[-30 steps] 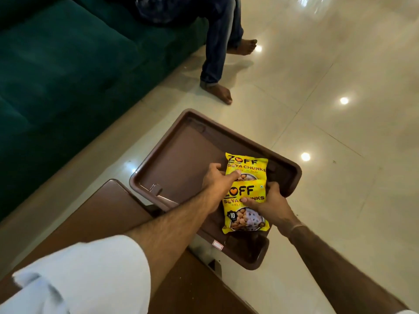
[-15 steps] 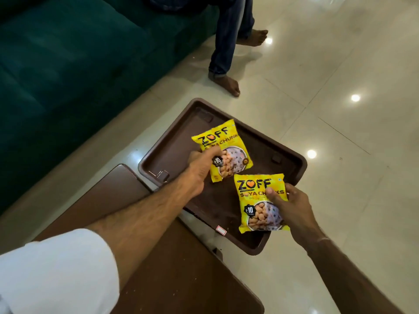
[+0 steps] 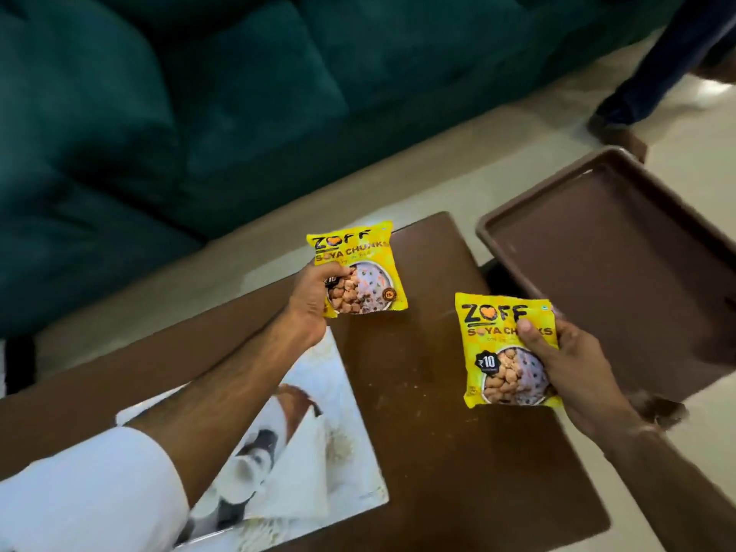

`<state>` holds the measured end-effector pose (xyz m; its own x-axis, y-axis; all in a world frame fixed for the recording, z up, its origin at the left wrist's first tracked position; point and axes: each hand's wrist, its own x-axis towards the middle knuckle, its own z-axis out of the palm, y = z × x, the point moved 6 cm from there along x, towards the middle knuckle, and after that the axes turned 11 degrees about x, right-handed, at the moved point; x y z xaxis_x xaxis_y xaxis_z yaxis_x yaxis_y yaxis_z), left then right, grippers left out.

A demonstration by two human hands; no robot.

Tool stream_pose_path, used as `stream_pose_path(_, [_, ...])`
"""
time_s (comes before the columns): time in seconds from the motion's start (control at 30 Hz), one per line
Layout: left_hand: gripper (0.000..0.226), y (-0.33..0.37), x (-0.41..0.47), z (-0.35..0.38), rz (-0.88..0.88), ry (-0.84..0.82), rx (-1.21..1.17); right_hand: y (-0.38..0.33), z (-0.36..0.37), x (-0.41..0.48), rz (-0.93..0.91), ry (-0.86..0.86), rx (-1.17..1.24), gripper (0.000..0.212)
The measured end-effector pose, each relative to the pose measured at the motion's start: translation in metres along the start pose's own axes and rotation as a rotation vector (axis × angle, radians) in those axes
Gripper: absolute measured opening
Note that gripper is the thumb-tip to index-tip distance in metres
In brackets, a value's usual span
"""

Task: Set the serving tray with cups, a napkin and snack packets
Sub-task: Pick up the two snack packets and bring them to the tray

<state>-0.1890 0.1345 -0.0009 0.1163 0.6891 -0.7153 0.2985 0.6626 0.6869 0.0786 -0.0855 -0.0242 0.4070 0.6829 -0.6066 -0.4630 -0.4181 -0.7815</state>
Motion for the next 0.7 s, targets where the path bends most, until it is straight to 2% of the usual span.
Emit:
stream_pose_path(0.13, [0.023, -0.04, -0.028, -0.132, -0.055, 0.176, -0.054, 0.031, 0.081, -0.019, 0.024, -0.083, -0.069, 0.032])
stream_pose_path(0.3, [0.001, -0.1, -0.069, -0.268, -0.093, 0.387, -0.097, 0.073, 0.165, -0.042, 0.025, -0.169, -0.192, 0.023])
stream_pose_path(0.37, [0.014, -0.126, -0.085, -0.311, -0.104, 0.464, -0.091, 0.091, 0.191, -0.051, -0.001, -0.193, -0.275, 0.025])
stream_pose_path(0.43, [0.02, -0.154, -0.097, -0.341, -0.129, 0.5, -0.11, 0.109, 0.21, -0.058, -0.02, -0.211, -0.365, 0.025])
stream_pose_path(0.57, [0.016, -0.214, -0.112, -0.39, -0.167, 0.539, -0.171, 0.142, 0.239, -0.071, -0.034, -0.191, -0.483, 0.02])
stream_pose_path(0.7, [0.021, -0.266, -0.127, -0.423, -0.183, 0.589, -0.09, 0.16, 0.255, -0.081, -0.111, -0.14, -0.636, 0.018])
